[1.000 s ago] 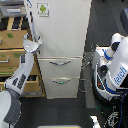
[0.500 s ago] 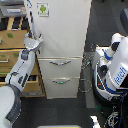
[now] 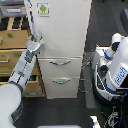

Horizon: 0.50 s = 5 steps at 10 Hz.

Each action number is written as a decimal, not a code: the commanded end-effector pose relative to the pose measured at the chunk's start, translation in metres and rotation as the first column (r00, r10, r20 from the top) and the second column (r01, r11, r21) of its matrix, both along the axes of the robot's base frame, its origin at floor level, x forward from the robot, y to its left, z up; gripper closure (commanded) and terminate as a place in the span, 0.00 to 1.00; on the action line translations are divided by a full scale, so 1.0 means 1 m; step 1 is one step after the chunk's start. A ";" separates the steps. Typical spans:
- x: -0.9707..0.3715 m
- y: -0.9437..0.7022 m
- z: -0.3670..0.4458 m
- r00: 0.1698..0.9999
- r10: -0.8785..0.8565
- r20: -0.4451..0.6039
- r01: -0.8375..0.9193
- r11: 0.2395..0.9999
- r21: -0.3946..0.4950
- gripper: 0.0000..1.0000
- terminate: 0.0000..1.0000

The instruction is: Opening the fridge

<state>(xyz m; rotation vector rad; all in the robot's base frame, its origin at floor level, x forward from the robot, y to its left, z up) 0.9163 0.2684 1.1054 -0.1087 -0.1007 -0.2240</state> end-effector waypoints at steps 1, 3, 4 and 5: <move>0.012 -0.040 -0.039 0.996 -0.085 -0.030 0.085 0.996 0.005 1.00 0.00; 0.013 -0.039 -0.040 0.996 -0.083 -0.027 0.084 0.996 0.005 1.00 0.00; 0.013 -0.038 -0.041 0.996 -0.080 -0.028 0.080 0.997 0.003 1.00 0.00; 0.013 -0.038 -0.042 0.997 -0.078 -0.028 0.078 0.997 0.000 1.00 0.00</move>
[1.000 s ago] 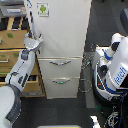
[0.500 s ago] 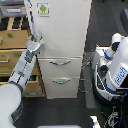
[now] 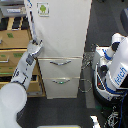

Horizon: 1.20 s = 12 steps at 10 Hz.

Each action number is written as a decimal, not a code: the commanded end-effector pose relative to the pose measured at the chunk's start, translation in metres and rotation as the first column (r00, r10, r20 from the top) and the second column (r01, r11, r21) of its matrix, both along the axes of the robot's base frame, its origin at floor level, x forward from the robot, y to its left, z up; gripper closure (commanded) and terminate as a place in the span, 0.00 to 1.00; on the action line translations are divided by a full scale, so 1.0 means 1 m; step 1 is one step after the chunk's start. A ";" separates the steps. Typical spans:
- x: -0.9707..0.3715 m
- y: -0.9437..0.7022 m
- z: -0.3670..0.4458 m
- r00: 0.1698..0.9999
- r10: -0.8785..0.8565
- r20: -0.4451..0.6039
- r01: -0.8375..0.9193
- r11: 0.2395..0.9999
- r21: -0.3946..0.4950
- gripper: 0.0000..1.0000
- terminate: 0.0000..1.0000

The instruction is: Opening the fridge

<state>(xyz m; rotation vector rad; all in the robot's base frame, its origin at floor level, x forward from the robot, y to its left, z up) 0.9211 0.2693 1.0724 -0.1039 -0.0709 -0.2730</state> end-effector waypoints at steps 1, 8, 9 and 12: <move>0.009 -0.038 -0.009 1.000 -0.027 -0.003 0.027 1.000 -0.012 1.00 0.00; 0.010 -0.021 -0.016 1.000 -0.015 -0.007 0.015 1.000 -0.018 1.00 0.00; 0.010 -0.018 -0.017 1.000 -0.012 -0.006 0.012 1.000 -0.020 1.00 0.00; 0.009 -0.021 -0.022 1.000 -0.018 -0.013 0.018 1.000 -0.019 1.00 0.00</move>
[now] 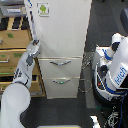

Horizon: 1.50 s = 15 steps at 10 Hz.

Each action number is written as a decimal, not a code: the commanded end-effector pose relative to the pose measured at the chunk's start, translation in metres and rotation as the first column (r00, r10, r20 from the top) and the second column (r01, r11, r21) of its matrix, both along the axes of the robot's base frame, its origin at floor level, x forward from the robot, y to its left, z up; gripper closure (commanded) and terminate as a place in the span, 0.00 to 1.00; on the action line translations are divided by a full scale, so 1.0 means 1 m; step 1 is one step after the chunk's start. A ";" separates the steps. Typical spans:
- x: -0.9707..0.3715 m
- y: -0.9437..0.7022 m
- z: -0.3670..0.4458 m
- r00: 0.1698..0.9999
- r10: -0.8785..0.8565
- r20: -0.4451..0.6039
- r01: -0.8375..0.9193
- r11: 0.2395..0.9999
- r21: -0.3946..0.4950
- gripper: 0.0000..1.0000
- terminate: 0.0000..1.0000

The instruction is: Opening the fridge

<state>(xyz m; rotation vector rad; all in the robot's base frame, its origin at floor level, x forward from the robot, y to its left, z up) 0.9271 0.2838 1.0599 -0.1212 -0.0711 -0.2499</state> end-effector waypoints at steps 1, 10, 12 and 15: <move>0.000 -0.036 -0.010 0.999 -0.048 -0.010 0.048 0.999 0.000 1.00 0.00; -0.711 -0.072 0.224 0.759 -0.508 0.407 0.549 0.835 0.018 1.00 0.00; -0.886 -0.107 0.273 0.684 -0.544 0.486 0.633 0.774 -0.025 1.00 0.00; -1.034 -0.094 0.279 0.580 -0.647 0.495 0.717 0.693 0.066 1.00 0.00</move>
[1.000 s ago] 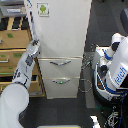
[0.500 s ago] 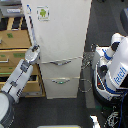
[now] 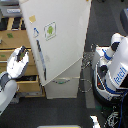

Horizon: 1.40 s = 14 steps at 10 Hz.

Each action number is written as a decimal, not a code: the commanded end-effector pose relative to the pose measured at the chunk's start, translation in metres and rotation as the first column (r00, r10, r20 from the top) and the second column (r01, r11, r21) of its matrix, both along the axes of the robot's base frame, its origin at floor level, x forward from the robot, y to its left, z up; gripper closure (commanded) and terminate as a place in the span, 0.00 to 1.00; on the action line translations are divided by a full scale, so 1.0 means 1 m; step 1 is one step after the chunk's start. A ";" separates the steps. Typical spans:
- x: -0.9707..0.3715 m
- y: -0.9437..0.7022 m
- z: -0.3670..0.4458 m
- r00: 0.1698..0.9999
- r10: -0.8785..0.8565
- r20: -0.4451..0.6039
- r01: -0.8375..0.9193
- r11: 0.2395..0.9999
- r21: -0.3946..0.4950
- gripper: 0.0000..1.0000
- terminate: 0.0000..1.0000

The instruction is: Opening the fridge

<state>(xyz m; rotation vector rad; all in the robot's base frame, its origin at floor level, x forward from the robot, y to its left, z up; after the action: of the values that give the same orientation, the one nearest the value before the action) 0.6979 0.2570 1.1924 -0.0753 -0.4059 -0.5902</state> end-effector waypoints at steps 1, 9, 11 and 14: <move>-0.794 -0.055 0.133 0.872 -0.458 0.172 0.463 0.886 0.011 1.00 0.00; -0.208 0.136 -0.147 0.953 0.163 -0.255 -0.137 0.983 0.119 0.00 0.00; -0.109 0.128 -0.209 0.918 0.225 -0.326 -0.185 0.971 0.151 0.00 0.00; 0.036 0.154 -0.210 0.858 0.376 -0.349 -0.336 0.926 0.173 0.00 0.00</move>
<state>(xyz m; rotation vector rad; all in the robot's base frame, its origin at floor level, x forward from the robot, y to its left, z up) 0.4184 0.3681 1.2371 -0.1218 -0.2594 -0.5908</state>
